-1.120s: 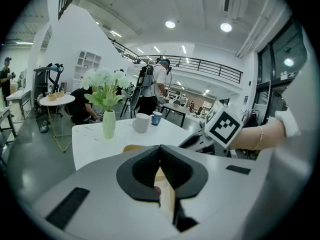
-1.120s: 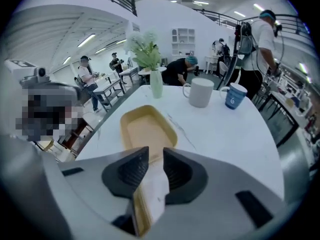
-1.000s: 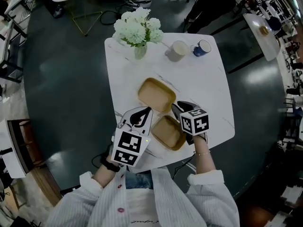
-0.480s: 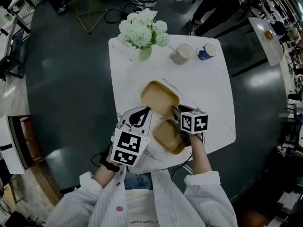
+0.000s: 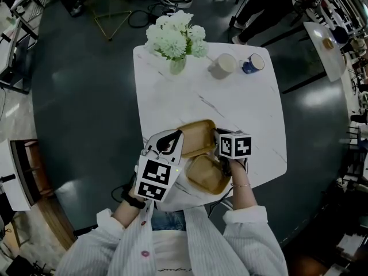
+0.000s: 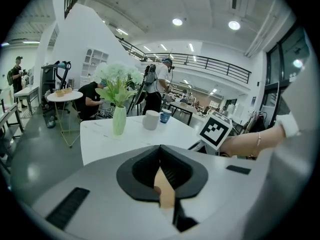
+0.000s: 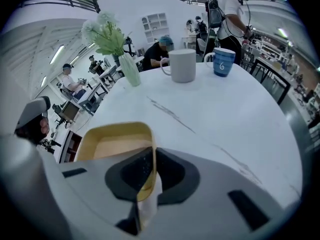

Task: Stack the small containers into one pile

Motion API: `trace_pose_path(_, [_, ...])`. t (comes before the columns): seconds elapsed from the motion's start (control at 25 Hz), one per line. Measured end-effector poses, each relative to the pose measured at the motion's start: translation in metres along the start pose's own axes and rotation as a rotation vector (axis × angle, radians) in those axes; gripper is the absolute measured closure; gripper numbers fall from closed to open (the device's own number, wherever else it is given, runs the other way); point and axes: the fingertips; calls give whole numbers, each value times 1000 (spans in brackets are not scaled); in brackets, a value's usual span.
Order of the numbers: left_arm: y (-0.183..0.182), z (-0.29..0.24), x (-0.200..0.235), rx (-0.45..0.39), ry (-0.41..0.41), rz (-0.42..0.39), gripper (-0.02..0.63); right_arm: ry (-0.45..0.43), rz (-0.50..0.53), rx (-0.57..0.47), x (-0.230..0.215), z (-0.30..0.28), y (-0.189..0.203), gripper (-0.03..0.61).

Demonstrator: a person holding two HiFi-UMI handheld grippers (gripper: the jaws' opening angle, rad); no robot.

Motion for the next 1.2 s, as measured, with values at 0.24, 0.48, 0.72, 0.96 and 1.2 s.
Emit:
trace_pose_path(0.24, [1, -1, 1, 2, 2, -3, 597, -4, -17, 11, -2, 0, 0, 551])
trace_pose_path(0.48, [0, 1, -3, 7, 10, -17, 597, 4, -71, -16, -10, 12, -4, 552])
trace_pose_path(0.72, [-1, 3, -14, 5, 31, -42, 597, 4, -140, -74, -17, 33, -12, 554])
trace_pose_path(0.96, [-2, 8, -32, 4, 70, -81, 597, 12, -265, -147, -26, 68, -8, 554])
trace_pose_path(1.2, [0, 13, -49, 2, 103, -109, 597, 22, -386, -195, -29, 100, 16, 554])
Point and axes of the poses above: the fingertips, and each gripper's own axes: z backward along the fingers, x to its left, y out of its underside, and after that the axes turned 14 degrees about y, right-handed
